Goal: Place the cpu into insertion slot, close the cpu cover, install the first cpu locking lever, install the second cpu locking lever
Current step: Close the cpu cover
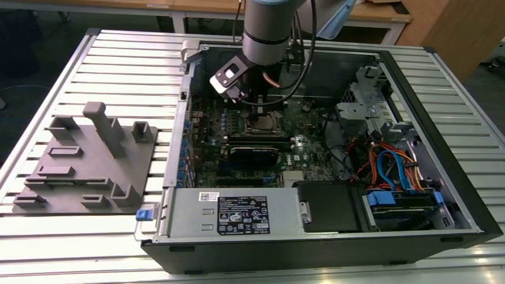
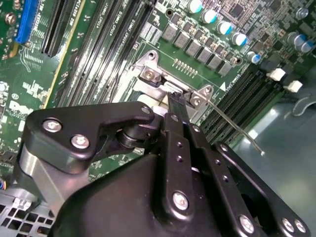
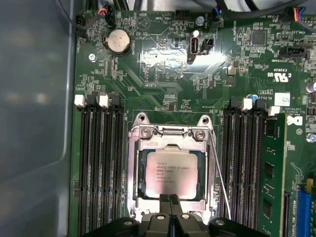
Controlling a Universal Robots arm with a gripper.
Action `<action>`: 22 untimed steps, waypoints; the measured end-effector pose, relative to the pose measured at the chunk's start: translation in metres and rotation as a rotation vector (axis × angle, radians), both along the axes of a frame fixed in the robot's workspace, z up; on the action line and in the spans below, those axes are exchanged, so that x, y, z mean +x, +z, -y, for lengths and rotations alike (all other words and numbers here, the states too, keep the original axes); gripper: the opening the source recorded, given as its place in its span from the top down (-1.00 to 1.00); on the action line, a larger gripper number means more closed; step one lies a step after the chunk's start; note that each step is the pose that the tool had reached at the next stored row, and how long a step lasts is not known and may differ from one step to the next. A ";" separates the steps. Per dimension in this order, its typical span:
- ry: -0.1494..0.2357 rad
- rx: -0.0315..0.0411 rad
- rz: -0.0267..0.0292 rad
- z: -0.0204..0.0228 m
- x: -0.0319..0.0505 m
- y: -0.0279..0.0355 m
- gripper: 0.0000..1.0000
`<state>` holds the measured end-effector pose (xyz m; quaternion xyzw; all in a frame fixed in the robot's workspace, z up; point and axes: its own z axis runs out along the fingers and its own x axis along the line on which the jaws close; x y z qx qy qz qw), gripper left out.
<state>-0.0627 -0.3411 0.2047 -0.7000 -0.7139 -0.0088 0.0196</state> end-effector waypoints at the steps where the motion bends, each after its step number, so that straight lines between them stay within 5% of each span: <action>1: 0.000 0.0000 -0.0007 0.0000 -0.0001 -0.0018 0.80; 14: 0.000 -0.0005 -0.0013 0.0002 -0.0002 -0.0084 0.80; 22: 0.000 0.0002 -0.0007 0.0000 -0.0001 0.0008 0.80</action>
